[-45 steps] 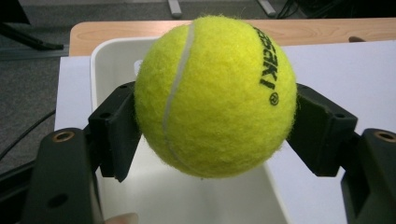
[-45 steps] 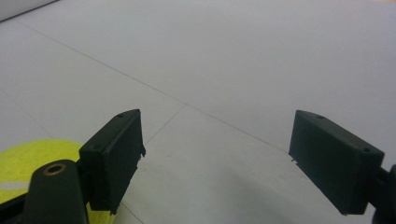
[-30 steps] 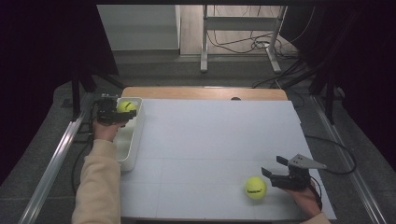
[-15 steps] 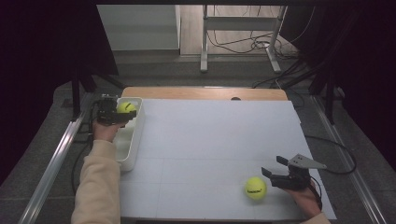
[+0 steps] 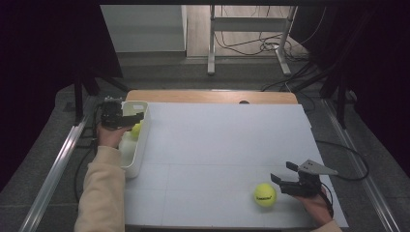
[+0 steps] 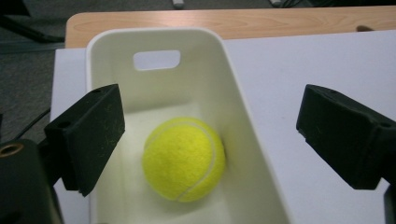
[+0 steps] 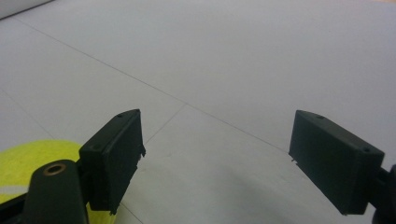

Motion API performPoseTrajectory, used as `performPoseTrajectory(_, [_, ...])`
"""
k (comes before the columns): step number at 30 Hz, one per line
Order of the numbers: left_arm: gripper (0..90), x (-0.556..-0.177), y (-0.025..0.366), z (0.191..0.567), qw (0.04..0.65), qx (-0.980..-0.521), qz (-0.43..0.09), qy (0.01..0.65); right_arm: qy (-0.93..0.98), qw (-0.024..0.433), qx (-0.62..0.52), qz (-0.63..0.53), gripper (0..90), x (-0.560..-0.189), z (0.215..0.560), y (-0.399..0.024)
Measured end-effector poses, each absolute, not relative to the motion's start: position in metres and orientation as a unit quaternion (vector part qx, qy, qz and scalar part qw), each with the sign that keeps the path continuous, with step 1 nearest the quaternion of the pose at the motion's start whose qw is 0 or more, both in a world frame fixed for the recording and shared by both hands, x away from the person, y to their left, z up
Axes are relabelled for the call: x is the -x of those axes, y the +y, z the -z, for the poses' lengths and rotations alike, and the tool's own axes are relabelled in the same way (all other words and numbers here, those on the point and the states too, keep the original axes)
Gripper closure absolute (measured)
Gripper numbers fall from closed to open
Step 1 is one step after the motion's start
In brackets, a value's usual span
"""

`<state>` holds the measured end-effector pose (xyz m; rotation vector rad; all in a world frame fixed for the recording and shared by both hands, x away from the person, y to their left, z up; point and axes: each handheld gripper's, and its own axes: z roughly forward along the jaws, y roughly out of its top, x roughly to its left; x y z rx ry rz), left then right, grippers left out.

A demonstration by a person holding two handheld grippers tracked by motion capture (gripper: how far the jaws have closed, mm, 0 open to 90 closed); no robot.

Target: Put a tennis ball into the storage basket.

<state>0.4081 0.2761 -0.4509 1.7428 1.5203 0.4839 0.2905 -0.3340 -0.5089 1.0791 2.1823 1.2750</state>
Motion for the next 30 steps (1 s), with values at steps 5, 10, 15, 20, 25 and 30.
performPoseTrajectory(5, [9.0,-0.401,0.270,0.448,0.408,-0.681,-0.186,0.579,0.779,0.197,-0.385,-0.454,18.0,-0.290,0.509,-0.334])
performPoseTrajectory(10, [9.4,-0.396,0.266,0.444,0.425,-0.684,-0.184,0.563,0.778,0.197,-0.386,-0.454,18.0,-0.290,0.509,-0.334])
performPoseTrajectory(15, [10.5,-0.389,0.261,0.442,0.455,-0.680,-0.180,0.546,0.779,0.197,-0.386,-0.454,18.0,-0.290,0.509,-0.334])
performPoseTrajectory(20, [10.5,-0.385,0.256,0.443,0.467,-0.688,-0.171,0.529,0.778,0.197,-0.385,-0.456,18.0,-0.290,0.509,-0.334])
performPoseTrajectory(25, [10.5,-0.380,0.251,0.442,0.475,-0.694,-0.168,0.514,0.779,0.198,-0.385,-0.454,17.9,-0.290,0.509,-0.334])
performPoseTrajectory(30, [10.4,-0.374,0.246,0.439,0.500,-0.694,-0.162,0.492,0.779,0.199,-0.384,-0.454,18.0,-0.291,0.509,-0.334])
